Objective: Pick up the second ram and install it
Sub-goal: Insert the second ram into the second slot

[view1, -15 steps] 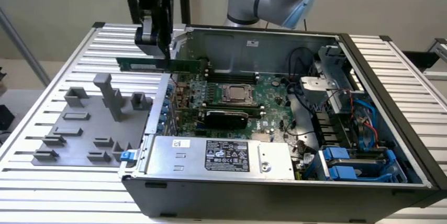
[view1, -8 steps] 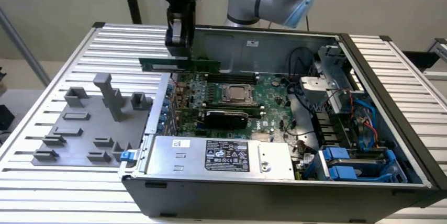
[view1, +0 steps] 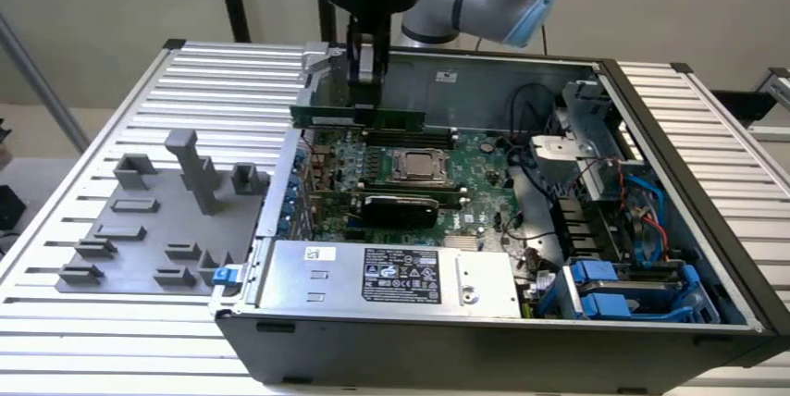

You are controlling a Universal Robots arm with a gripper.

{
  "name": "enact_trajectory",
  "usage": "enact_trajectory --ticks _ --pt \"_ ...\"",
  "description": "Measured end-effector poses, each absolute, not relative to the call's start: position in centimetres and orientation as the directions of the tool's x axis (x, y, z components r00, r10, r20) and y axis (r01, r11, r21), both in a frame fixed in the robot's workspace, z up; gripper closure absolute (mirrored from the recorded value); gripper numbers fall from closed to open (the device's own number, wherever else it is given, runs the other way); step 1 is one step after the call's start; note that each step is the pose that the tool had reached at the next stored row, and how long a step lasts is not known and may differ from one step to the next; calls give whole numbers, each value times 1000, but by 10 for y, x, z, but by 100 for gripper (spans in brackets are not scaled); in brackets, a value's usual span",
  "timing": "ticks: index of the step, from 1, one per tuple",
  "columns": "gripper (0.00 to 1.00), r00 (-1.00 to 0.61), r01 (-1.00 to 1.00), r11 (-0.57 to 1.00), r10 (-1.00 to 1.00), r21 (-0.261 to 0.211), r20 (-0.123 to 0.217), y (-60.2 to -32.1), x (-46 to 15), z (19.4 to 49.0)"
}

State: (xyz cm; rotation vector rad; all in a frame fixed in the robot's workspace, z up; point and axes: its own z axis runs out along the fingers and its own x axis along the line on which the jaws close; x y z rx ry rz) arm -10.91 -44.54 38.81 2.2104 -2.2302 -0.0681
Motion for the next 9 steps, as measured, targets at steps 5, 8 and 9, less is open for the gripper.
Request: enact_trajectory --ticks 5,8,9 --pt "100 -9 -999 8 -1000 31 -30 -436 -86 379" --pt "100 -9 -999 8 -1000 31 -30 -430 -74 374" --pt "100 -9 -999 8 -1000 31 -30 -427 -71 372"
